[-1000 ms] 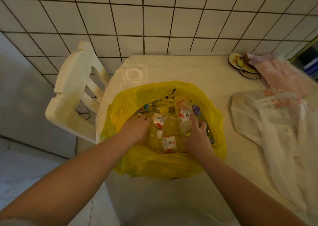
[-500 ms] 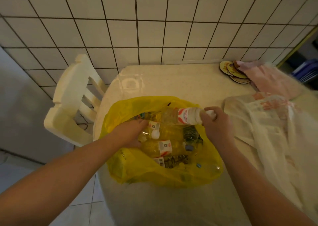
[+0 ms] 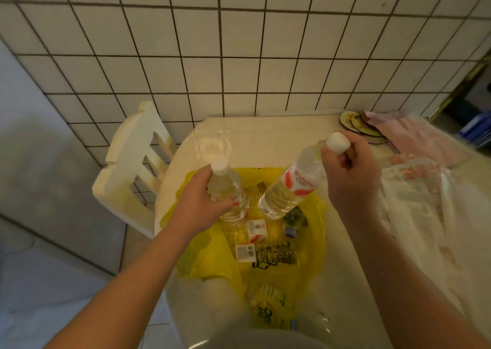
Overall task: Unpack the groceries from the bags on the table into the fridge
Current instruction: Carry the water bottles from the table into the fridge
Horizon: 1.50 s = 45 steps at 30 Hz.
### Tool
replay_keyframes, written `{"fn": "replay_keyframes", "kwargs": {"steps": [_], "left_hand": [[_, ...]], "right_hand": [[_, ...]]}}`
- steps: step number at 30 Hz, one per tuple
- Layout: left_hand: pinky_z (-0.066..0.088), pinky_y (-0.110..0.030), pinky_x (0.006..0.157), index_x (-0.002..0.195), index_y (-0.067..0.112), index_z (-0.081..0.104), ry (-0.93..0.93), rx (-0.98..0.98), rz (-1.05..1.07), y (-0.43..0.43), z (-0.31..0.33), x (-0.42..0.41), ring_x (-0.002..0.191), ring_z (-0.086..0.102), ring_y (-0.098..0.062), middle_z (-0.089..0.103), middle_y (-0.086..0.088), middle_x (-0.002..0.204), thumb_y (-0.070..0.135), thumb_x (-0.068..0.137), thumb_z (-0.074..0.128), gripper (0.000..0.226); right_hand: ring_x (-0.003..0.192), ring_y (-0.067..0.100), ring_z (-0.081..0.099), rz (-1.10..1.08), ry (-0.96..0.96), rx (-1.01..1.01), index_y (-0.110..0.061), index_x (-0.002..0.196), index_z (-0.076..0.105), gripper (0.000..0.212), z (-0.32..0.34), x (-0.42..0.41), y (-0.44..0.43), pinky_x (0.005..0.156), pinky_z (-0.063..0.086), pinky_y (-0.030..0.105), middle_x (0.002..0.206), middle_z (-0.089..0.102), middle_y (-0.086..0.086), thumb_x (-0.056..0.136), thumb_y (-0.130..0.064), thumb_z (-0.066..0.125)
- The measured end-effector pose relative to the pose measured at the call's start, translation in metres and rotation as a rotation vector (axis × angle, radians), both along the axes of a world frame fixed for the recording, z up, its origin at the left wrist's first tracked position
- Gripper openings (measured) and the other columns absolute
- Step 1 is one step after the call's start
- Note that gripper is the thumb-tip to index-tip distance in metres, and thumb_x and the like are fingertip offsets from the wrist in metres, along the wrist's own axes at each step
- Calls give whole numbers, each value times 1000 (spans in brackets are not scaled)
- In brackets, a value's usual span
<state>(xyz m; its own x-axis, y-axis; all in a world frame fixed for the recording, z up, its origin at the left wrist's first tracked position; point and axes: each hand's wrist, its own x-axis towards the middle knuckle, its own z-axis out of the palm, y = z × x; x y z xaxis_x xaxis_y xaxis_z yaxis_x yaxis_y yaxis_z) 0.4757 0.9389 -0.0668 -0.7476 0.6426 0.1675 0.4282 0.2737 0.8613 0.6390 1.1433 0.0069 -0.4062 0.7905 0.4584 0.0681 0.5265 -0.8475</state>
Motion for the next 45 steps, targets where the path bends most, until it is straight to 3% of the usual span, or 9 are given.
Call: {"fn": "replay_keyframes", "kwargs": {"steps": [5, 7, 13, 18, 21, 27, 38, 42, 45], "left_hand": [[56, -29, 84, 125, 40, 57, -56, 102, 67, -17, 12, 42, 103, 64, -4, 66, 13, 114, 45, 62, 74, 66], [57, -30, 84, 123, 47, 55, -88, 138, 101, -24, 13, 58, 102, 66, -5, 66, 13, 114, 42, 61, 77, 66], [60, -40, 85, 125, 32, 60, -141, 197, 234, -47, 15, 102, 104, 69, -14, 68, 2, 117, 38, 64, 80, 64], [55, -14, 66, 124, 17, 60, -162, 215, 382, -66, 21, 148, 93, 70, -6, 67, -7, 112, 4, 72, 84, 58], [52, -9, 60, 117, 19, 59, -170, 209, 444, -76, 24, 178, 84, 69, 3, 64, -8, 109, -11, 75, 77, 54], [58, -28, 83, 127, 33, 57, -192, 197, 614, -118, 9, 238, 103, 68, -10, 67, 3, 117, 43, 60, 77, 71], [58, -25, 84, 134, 32, 53, -208, 141, 907, -239, -15, 343, 111, 63, -12, 60, 5, 123, 50, 63, 76, 77], [57, -21, 85, 120, 52, 50, -173, 141, 1017, -302, -22, 370, 107, 61, 1, 59, 12, 120, 29, 72, 84, 63], [56, -17, 82, 120, 47, 53, -157, 152, 1092, -360, -26, 382, 105, 62, 1, 59, 9, 118, 28, 71, 85, 62]], "right_hand": [[105, 19, 66, 135, 73, -9, -20, 121, 59, 34, 7, 16, -15, 89, 55, 44, 110, 70, 5, 90, -33, 60], [105, 22, 66, 197, 88, -25, -23, 125, 56, 36, 10, 22, -21, 90, 55, 51, 110, 69, 6, 91, -34, 58], [103, 25, 65, 386, 62, -58, -22, 139, 46, 46, 12, 45, -36, 88, 53, 57, 107, 67, 3, 94, -35, 52], [107, 16, 65, 537, 11, -56, -19, 141, 46, 43, 8, 70, -48, 92, 55, 49, 111, 68, -4, 99, -20, 55], [115, 17, 63, 621, -12, -76, -25, 139, 49, 44, 5, 85, -58, 98, 53, 49, 120, 67, 1, 96, -24, 57], [117, 21, 62, 816, -45, -113, -32, 134, 53, 42, -10, 114, -92, 98, 51, 50, 121, 66, 0, 93, -32, 60], [119, 18, 60, 1221, -173, -166, -33, 133, 55, 44, -32, 152, -222, 99, 52, 48, 125, 65, -2, 90, -33, 63], [117, 16, 61, 1352, -210, -131, -33, 132, 55, 43, -35, 158, -291, 98, 53, 46, 122, 66, -5, 91, -25, 65], [116, 13, 61, 1424, -235, -110, -43, 128, 54, 44, -38, 159, -352, 97, 54, 41, 121, 66, -8, 93, -19, 67]]}}
